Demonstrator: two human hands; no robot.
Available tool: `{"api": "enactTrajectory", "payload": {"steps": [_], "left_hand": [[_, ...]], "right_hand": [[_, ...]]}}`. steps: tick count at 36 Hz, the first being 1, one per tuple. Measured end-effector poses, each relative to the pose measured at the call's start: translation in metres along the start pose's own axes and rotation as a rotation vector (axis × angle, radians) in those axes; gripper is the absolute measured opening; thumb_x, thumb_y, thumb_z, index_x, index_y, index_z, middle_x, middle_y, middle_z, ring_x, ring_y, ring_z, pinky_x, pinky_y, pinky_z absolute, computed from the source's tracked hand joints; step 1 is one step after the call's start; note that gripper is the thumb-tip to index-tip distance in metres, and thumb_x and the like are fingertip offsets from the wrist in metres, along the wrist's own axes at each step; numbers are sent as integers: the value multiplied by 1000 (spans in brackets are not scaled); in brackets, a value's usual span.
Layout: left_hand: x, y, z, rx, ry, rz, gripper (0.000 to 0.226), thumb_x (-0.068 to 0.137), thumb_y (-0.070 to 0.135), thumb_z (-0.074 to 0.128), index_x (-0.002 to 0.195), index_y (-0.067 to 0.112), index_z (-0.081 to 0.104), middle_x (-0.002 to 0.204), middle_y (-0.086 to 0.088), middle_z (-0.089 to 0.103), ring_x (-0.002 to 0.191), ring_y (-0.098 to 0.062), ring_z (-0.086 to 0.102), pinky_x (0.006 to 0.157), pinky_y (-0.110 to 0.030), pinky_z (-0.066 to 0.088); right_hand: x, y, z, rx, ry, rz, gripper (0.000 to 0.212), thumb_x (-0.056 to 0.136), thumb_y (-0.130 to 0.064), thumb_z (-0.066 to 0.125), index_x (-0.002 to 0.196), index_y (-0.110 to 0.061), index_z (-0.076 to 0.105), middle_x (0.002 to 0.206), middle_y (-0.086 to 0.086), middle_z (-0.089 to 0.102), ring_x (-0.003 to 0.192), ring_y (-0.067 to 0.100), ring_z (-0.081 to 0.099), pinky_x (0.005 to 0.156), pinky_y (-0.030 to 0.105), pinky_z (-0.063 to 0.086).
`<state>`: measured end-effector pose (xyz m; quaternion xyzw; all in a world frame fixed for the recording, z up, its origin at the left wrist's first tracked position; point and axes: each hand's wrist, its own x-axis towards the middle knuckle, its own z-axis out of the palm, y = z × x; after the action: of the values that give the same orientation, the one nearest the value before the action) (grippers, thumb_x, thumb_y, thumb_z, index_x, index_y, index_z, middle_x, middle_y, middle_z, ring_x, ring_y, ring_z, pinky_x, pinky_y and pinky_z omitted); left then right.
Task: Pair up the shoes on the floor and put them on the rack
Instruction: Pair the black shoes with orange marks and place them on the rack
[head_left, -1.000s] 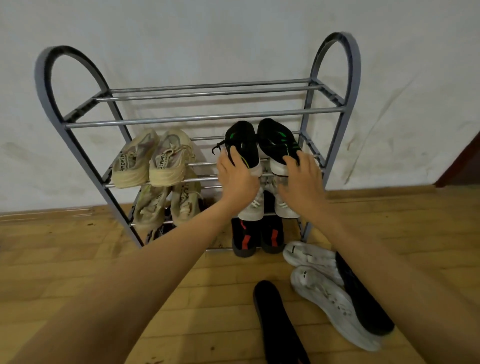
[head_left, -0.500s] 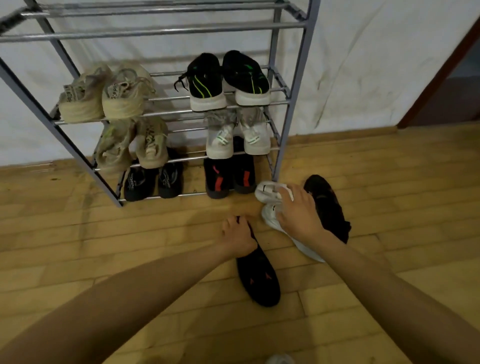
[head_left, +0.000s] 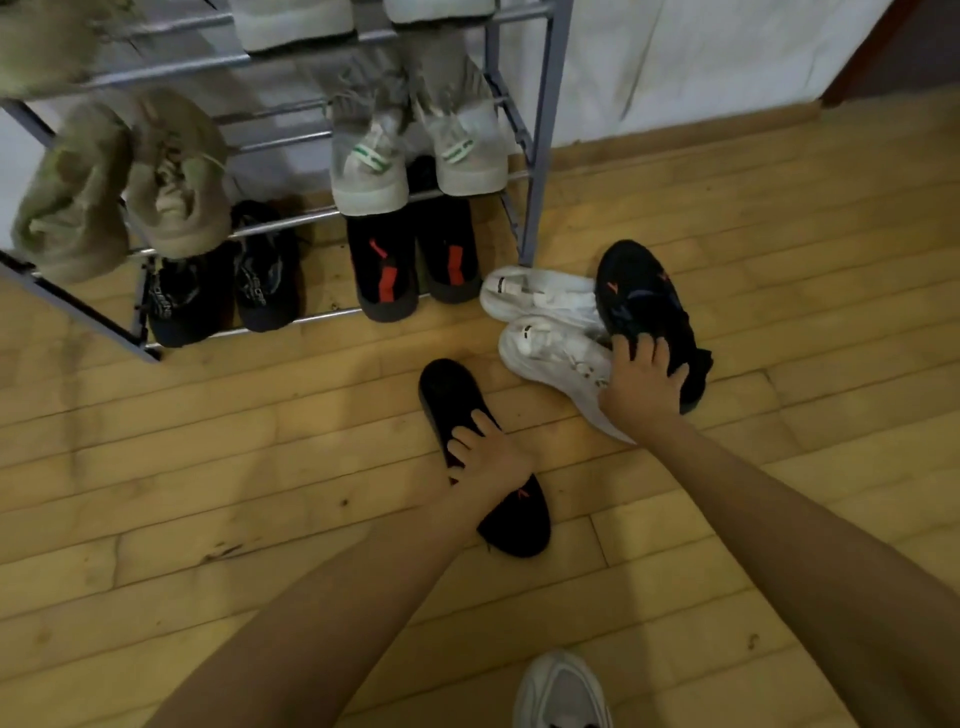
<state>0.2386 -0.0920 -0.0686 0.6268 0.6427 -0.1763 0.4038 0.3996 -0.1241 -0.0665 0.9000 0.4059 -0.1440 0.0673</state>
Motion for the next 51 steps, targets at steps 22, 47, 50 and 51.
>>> {"api": "enactTrajectory", "payload": {"steps": [22,47,50,51], "left_hand": [[26,-27,24,52,191,172,92,83,30,69,148,18,5,149,-22,6,137,-37,16,111,-47,26],[10,-17,-30,-712,-203,205,25,88,18,64,109,6,65,103,-15,70,91,-27,68,74,-40,59],[9,-19,-26,-650,-103,257,23,90,15,58,111,6,63,106,-17,68,96,-32,66,84,-48,57],[8,-21,-25,-646,-66,272,26,89,14,58,114,7,61,107,-16,67,98,-31,65,86,-48,56]], "right_hand": [[21,16,6,315,291,142,32,93,-4,42,124,-5,48,127,17,47,116,35,46,91,48,39],[-103,-51,41,686,205,-570,10,85,2,61,82,4,52,81,17,54,66,27,50,59,42,44],[-103,-51,47,653,163,-562,13,87,-6,62,91,4,54,91,16,57,77,29,55,67,37,45],[-102,-51,49,630,158,-570,14,88,-9,62,94,2,56,94,15,58,82,28,56,70,32,44]]}}
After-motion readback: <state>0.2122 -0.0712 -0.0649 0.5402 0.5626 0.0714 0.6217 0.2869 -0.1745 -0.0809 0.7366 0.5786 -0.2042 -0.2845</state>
